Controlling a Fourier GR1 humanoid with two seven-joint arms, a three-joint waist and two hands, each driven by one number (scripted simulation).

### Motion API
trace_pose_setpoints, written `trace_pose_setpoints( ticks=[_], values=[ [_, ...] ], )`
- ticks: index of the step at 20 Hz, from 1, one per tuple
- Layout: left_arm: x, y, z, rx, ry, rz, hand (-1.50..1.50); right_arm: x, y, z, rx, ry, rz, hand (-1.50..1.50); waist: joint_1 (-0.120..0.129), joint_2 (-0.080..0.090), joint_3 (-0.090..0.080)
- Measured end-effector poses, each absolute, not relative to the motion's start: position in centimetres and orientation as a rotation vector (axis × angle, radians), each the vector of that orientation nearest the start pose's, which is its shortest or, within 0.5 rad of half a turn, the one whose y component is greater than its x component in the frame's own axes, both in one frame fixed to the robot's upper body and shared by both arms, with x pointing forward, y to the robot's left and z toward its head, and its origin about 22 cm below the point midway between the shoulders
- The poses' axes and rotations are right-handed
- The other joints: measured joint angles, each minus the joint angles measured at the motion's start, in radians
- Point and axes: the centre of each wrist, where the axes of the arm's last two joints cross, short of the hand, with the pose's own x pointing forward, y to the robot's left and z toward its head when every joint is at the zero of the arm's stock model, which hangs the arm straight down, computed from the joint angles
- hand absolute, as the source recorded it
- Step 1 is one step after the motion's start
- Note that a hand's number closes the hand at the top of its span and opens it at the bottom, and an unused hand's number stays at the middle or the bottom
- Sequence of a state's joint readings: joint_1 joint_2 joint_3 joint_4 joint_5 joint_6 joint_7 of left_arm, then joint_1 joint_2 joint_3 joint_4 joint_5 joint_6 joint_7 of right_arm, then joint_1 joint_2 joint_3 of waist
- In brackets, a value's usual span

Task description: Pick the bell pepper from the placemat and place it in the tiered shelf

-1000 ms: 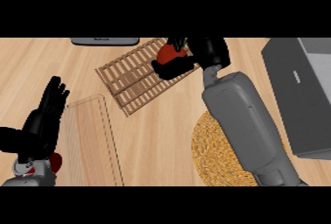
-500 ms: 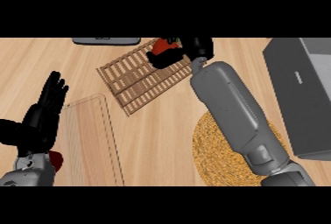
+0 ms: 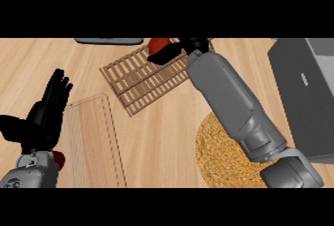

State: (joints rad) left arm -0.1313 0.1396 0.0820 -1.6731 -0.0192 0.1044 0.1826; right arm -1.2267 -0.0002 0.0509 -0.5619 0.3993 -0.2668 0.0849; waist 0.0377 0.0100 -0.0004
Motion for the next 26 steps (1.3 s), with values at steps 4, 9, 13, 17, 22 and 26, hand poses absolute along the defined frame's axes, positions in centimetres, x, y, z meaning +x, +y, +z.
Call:
trace_pose_setpoints(
  ticks=[4,9,13,17,22,26],
  values=[
    [26.5,26.6,6.4,0.218,-1.619,0.020,0.00,44.5,-5.2,16.2,-0.330,-1.768,0.614,-1.50,-0.006,-0.002,0.000],
    [26.2,26.6,5.8,0.227,-1.615,0.028,0.00,44.9,-6.1,17.6,-0.237,-1.829,0.510,-1.50,-0.016,-0.005,0.000],
    [25.7,26.8,6.0,0.233,-1.609,0.029,0.00,45.3,-7.7,19.6,-0.224,-1.838,0.404,-1.50,-0.026,-0.009,0.000],
    [25.6,27.0,6.0,0.242,-1.609,0.033,0.00,46.1,-11.8,21.0,-0.269,-1.805,0.303,-1.50,-0.033,-0.011,0.000],
    [25.8,27.2,6.1,0.245,-1.603,0.043,0.00,46.5,-18.0,22.8,-0.307,-1.747,0.209,-1.50,-0.040,-0.012,0.000],
    [25.8,27.0,5.6,0.243,-1.607,0.047,0.00,46.1,-23.7,22.5,-0.315,-1.729,0.193,-1.50,-0.038,-0.010,0.000]
  ],
)
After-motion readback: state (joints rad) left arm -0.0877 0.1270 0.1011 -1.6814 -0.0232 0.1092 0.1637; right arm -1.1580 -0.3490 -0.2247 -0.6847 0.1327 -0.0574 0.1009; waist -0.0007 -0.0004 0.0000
